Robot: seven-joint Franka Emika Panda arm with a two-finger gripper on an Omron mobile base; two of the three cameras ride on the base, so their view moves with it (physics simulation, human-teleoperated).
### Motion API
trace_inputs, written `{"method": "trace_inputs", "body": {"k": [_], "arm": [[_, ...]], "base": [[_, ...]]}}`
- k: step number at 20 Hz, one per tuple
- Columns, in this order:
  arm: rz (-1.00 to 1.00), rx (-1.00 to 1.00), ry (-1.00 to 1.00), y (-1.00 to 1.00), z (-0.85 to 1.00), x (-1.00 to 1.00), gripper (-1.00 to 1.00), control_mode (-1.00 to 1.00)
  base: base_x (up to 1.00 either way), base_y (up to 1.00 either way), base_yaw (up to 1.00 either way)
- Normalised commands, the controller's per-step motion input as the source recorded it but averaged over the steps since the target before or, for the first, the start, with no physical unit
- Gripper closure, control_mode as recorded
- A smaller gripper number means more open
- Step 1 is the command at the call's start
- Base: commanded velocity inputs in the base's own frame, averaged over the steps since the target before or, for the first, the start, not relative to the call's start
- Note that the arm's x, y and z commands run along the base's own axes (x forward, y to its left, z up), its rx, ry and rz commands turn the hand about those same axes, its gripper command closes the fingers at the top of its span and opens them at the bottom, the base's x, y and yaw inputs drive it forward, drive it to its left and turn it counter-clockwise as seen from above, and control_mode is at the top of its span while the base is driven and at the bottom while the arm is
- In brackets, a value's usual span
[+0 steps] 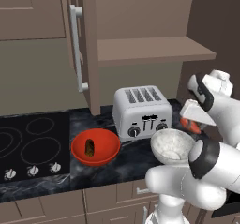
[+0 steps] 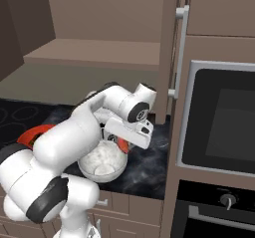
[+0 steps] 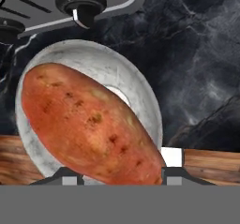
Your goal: Pick both bowls and place them on the counter. Then place the sweet potato in one bowl and place the sweet potato in the other bowl.
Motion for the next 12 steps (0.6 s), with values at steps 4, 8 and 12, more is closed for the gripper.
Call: {"method": "trace_inputs", "body": {"k": [4, 8, 12], "arm": [[0.0, 0.0, -0.02, 0.36, 0.07, -0.39, 1.0, -1.0], [0.0, 0.0, -0.01, 0.5, 0.0, -0.21, 1.0, -1.0], [0.0, 0.0, -0.02, 0.41, -0.01, -0.18, 1.0, -1.0]], "base": [[0.0, 0.0, 0.0], [0.0, 0.0, 0.0], [0.0, 0.0, 0.0]]}}
